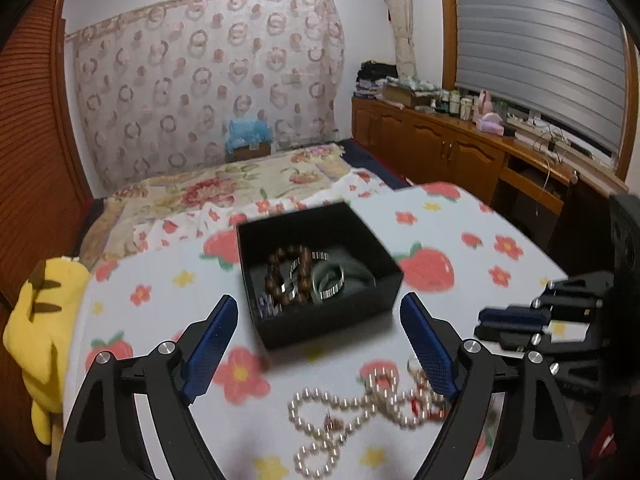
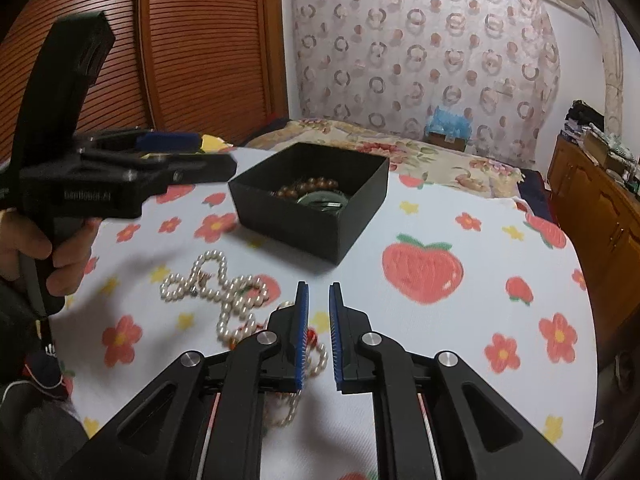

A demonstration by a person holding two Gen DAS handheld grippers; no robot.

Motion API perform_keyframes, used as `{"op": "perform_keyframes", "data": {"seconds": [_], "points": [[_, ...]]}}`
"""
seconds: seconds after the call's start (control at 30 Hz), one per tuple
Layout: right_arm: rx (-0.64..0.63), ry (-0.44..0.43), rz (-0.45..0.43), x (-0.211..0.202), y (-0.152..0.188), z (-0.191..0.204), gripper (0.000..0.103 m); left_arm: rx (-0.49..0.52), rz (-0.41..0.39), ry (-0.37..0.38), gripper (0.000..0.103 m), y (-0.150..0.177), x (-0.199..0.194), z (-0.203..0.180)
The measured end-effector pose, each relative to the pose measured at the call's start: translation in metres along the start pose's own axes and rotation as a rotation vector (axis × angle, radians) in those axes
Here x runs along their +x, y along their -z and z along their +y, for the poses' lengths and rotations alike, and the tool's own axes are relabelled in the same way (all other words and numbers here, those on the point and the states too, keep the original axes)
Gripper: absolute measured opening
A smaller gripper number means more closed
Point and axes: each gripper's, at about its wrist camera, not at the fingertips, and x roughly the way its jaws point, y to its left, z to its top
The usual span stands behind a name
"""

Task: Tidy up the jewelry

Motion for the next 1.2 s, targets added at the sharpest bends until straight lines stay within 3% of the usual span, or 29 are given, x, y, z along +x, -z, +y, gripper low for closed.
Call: {"op": "perform_keyframes", "data": {"seconds": [0.1,0.2,0.83,1.03,1.13,1.2], "points": [[-0.002,-0.014,0.02,-0.001,0.009,0.004,0.014,0.0,0.029,0.007,0.08,0.017,-0.001,-0.003],[-0.013,-0.019,0.042,-0.001,0.019,0.009,0.023,-0.009,0.044,0.011,0.08,0.028,-0.003,-0.004],[0.054,-0.073,0.157,0.01,0.029,0.006,0.028,-0.065,0.097,0.02,0.08,0.055,-0.005,0.009],[0.048,-0.081,0.167,0.013,0.029,0.009,0.028,-0.072,0.099,0.019,0.08,0.055,-0.005,0.013],[0.04,-0.087,0.172,0.011,0.028,0.009,0.017,-0.071,0.1,0.019,0.08,0.055,-0.005,0.013],[0.034,-0.087,0.169,0.011,0.028,0.01,0.014,-0.072,0.1,0.019,0.08,0.056,-0.005,0.013]]}}
